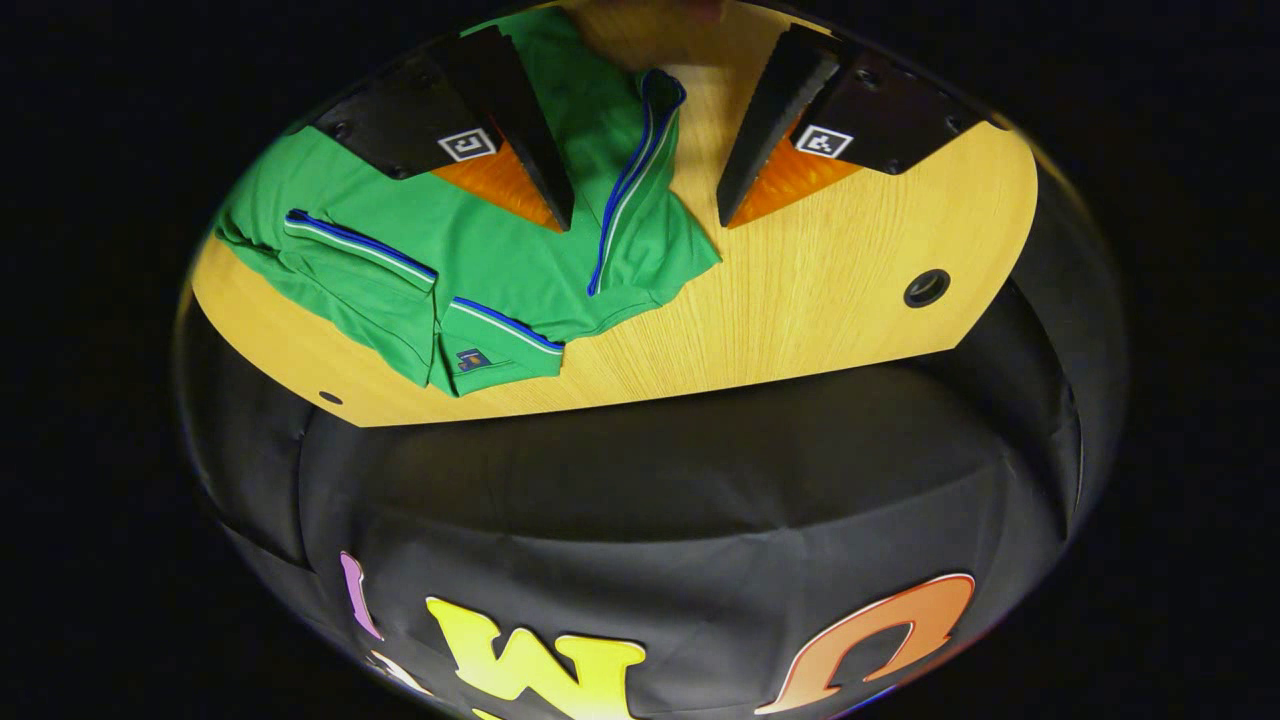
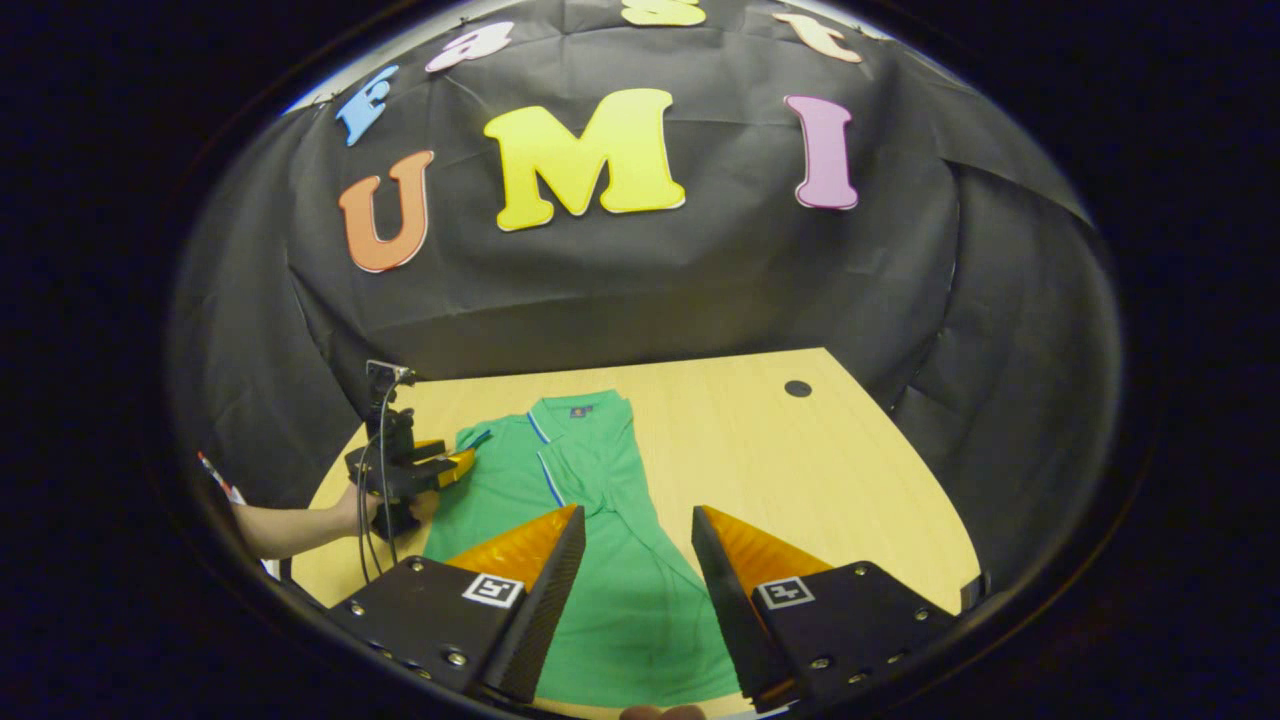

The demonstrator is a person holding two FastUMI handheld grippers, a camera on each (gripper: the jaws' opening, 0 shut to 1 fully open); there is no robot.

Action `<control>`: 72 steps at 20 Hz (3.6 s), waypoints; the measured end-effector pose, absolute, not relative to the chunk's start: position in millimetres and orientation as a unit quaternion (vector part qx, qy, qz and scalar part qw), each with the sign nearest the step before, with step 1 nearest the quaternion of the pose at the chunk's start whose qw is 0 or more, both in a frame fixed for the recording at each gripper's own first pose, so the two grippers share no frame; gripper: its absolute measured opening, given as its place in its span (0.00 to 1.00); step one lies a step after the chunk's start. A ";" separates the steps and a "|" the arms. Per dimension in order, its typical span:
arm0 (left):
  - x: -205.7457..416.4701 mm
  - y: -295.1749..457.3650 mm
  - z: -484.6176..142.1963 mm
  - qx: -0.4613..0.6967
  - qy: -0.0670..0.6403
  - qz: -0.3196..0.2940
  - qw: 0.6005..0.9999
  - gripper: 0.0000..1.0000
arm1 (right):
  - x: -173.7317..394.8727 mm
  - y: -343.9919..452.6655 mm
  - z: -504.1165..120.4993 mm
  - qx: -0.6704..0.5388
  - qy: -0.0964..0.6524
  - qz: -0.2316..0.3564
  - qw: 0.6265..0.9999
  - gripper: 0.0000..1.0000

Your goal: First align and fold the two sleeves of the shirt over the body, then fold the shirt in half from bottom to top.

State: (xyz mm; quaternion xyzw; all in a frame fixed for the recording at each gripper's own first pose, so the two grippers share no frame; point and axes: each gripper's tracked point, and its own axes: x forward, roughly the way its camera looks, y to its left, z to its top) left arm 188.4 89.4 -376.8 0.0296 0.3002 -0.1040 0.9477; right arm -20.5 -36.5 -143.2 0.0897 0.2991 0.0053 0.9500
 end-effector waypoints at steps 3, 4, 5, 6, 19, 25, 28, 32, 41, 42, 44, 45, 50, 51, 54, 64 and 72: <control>190.1 93.1 -382.9 0.022 0.317 -0.105 0.942 0.69 | -16.6 -33.4 -149.0 0.096 0.300 0.009 0.949 0.70; 190.8 95.7 -384.0 0.028 0.318 -0.104 0.942 0.64 | -16.5 -32.8 -151.7 0.099 0.302 0.011 0.948 0.70; 188.6 96.1 -383.9 0.033 0.322 -0.107 0.940 0.53 | -18.0 -33.3 -155.5 0.102 0.304 0.012 0.947 0.70; 189.3 95.0 -383.9 0.034 0.323 -0.113 0.939 0.48 | -18.2 -33.2 -157.9 0.106 0.306 0.011 0.946 0.70; 179.2 65.1 -319.9 0.037 0.288 -0.158 0.944 0.04 | -16.0 -36.8 -162.6 0.148 0.303 0.002 0.941 0.70; 177.3 31.2 -290.1 0.090 0.275 -0.170 0.942 0.04 | -20.9 -54.1 -147.7 0.154 0.278 -0.013 0.948 0.70; 175.1 6.9 -284.4 0.132 0.274 -0.172 0.937 0.04 | -28.4 -63.9 -149.8 0.163 0.277 -0.025 0.947 0.70; 159.0 -35.3 -300.2 0.190 0.272 -0.189 0.924 0.05 | -38.8 -79.5 -150.1 0.166 0.274 -0.037 0.947 0.70; 115.3 -72.9 -339.6 0.149 0.314 -0.200 0.916 0.99 | -37.3 -97.2 -153.5 0.149 0.286 -0.035 0.946 0.70; 110.1 -64.4 -334.6 0.139 0.314 -0.190 0.920 0.99 | -33.3 -93.9 -155.1 0.146 0.287 -0.027 0.946 0.70; 96.7 -44.5 -326.1 0.120 0.317 -0.168 0.926 0.99 | -26.0 -85.8 -157.9 0.133 0.291 -0.001 0.947 0.70; 87.2 -33.3 -322.0 0.111 0.319 -0.156 0.928 0.99 | -22.0 -82.5 -160.2 0.123 0.292 0.011 0.948 0.70; 36.6 9.1 -301.0 0.056 0.330 -0.129 0.934 0.99 | -11.0 -64.9 -182.7 0.087 0.306 0.088 0.944 0.70; 22.8 11.8 -298.4 0.045 0.333 -0.139 0.932 0.99 | -12.7 -64.5 -190.7 0.086 0.314 0.102 0.940 0.70; -19.0 29.0 -303.3 0.037 0.357 -0.152 0.921 0.99 | -22.7 -81.4 -224.7 0.061 0.353 0.114 0.927 0.70; -176.4 47.3 -336.0 -0.044 0.494 -0.194 0.847 1.00 | -111.8 -113.1 -320.2 -0.038 0.469 0.144 0.871 0.70; -237.0 25.2 -353.1 -0.056 0.546 -0.218 0.807 1.00 | -168.6 -109.3 -364.3 -0.054 0.530 0.161 0.831 0.70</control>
